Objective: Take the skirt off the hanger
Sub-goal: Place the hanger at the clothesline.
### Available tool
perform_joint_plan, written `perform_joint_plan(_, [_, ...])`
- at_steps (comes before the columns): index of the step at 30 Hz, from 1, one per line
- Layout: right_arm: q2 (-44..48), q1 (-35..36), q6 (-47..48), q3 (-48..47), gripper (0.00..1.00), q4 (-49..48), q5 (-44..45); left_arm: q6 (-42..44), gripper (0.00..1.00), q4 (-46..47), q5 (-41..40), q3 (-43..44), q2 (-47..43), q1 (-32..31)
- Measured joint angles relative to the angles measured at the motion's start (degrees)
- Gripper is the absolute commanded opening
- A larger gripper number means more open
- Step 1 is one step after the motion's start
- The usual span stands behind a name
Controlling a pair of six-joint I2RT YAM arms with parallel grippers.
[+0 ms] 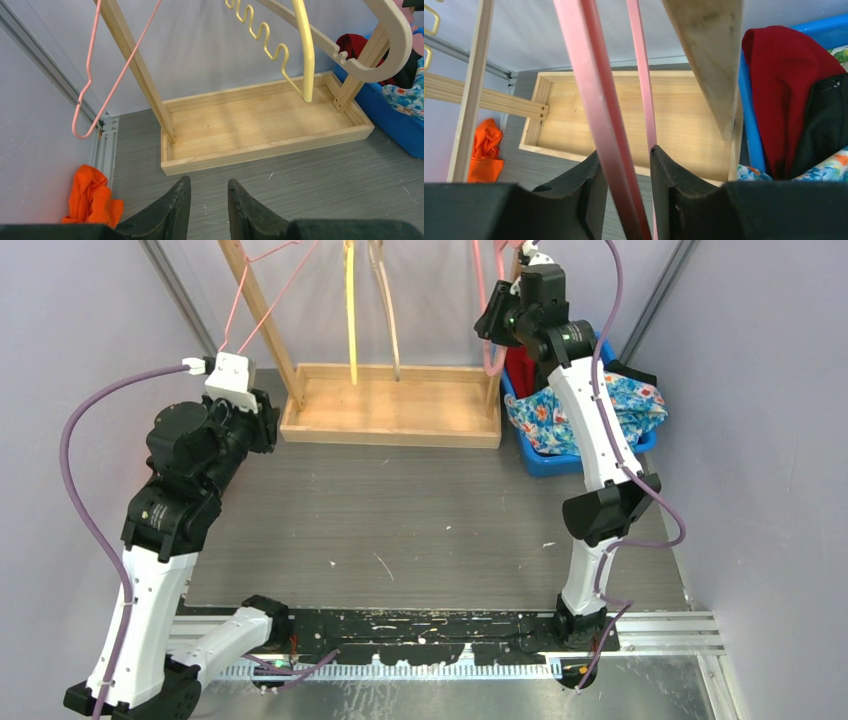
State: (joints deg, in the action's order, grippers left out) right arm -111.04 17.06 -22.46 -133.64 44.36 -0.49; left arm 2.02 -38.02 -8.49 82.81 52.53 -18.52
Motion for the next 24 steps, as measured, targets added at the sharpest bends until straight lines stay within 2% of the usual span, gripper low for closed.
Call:
perform_joint_plan(14, [7.4,0.0,3.3,1.9,0.69,-0.2,3.4,0.0,0.37,0.0,0.7,0.0,0.0,0.0])
perform_joint_plan(15, [7.7,0.0,3.4,2.1,0.72,-0.2,3.5,0.0,0.39,0.0,0.8,0.0,0.0,0.0])
perform_joint_plan(16, [8.0,0.0,3.7,2.3,0.81,-0.2,3.8,0.0,0.43,0.0,0.8,0.0,0.0,0.0])
perform_joint_plan(17, [8.3,0.0,3.9,2.5,0.95,-0.2,4.3,0.0,0.47,0.0,0.9,-0.1,0.0,0.0])
perform_joint_plan(18, [8.3,0.0,4.1,2.6,0.99,-0.2,4.5,0.0,0.53,0.0,1.0,-0.1,0.0,0.0])
perform_joint_plan(23, [9.0,0.0,6.0,4.1,1.0,-0.6,5.7,0.2,0.76,0.0,1.1,-0.1,0.7,0.0])
perform_joint_plan(24, [9.2,0.0,6.4,4.5,1.0,-0.5,5.9,0.1,0.84,0.0,1.1,-0.1,1.0,0.0])
